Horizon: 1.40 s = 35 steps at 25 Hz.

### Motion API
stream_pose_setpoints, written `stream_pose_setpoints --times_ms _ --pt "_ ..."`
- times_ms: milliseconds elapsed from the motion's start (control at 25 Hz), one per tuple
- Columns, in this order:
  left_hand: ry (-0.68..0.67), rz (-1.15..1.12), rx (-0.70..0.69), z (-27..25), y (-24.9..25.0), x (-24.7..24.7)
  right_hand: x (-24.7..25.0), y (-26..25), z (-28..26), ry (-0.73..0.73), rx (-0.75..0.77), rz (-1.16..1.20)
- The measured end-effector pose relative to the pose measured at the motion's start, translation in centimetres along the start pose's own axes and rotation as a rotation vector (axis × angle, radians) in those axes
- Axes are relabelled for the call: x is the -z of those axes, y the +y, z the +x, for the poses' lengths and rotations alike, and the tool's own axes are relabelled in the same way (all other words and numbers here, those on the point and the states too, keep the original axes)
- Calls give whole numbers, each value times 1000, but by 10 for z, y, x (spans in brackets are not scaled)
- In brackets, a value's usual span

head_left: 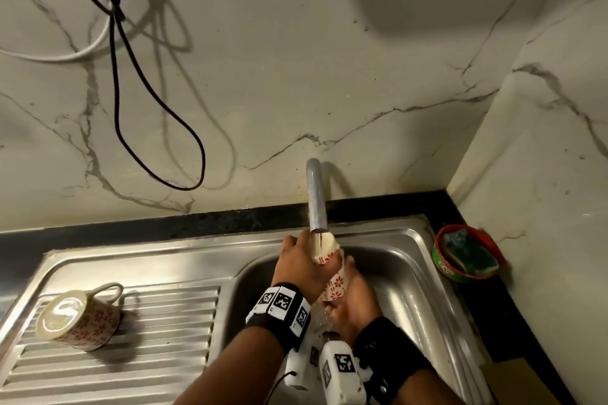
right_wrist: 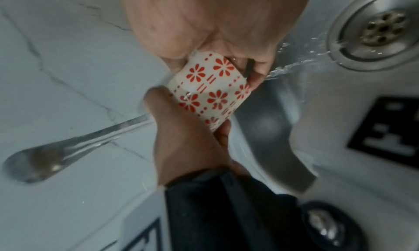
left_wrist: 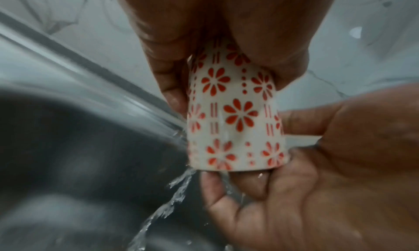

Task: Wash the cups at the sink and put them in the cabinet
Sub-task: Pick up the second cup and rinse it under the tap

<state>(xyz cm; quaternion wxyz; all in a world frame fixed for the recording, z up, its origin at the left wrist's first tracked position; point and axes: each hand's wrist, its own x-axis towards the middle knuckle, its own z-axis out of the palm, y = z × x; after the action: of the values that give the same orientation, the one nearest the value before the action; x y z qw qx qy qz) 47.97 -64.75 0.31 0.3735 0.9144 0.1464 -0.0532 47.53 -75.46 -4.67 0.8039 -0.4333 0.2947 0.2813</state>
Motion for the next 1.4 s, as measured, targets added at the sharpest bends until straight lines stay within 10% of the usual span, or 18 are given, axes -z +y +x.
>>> stream_pose_setpoints --times_ms 240,360,640,800,1040,1240,1400 --pt "-244 -958 553 -16 -16 -11 -8 -38 -21 6 791 -1114" --pt "-305 -1196 536 -25 -38 -19 2 -53 -21 -177 877 -1515" --pt "1 -486 -348 -33 -62 6 17 -61 -31 -476 957 -1433" --pt "130 -68 -272 -33 -43 12 20 -47 -39 -452 898 -1244" --pt "-417 344 360 -32 -44 -15 84 -65 -18 10 1043 -1284" --pt "-440 369 274 -36 -30 -37 143 -160 -19 652 925 -1575" --pt "-411 379 153 -47 -12 -47 162 -180 -5 579 634 -1768"
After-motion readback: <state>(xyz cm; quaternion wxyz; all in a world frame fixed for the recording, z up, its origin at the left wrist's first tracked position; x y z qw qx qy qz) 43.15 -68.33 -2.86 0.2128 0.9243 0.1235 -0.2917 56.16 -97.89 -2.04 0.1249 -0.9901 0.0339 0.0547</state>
